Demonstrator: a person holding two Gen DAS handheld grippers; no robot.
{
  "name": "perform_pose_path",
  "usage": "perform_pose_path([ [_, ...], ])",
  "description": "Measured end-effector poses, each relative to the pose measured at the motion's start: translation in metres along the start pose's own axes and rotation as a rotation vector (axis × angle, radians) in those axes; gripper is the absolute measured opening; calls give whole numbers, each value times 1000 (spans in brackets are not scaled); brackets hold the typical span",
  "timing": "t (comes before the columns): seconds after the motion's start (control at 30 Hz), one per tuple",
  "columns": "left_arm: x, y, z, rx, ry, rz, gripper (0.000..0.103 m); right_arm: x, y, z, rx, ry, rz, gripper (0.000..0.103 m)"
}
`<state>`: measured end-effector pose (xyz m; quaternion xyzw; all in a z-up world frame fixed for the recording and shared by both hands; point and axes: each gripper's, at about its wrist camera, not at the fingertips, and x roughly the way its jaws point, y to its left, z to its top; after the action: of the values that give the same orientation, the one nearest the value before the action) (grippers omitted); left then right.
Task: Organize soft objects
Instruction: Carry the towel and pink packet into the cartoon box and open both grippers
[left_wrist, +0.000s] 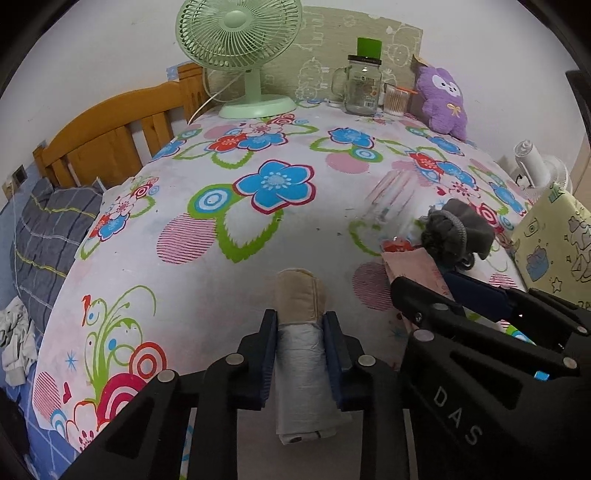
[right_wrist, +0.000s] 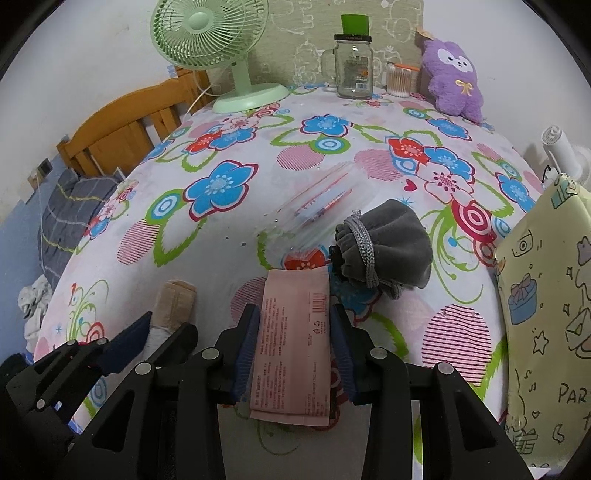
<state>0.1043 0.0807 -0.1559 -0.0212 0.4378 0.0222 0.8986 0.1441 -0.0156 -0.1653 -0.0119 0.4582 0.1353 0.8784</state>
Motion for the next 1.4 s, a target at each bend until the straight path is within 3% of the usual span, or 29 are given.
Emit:
perform_pose_path([
  [0.8,-66,-25,30,22,-147,-2,23,-81,-9,24,-35,-170,-10,42],
  [1.4,-110,-76,54,72,-235,-36,23,-144,-49,40,-29,-274,-53,42],
])
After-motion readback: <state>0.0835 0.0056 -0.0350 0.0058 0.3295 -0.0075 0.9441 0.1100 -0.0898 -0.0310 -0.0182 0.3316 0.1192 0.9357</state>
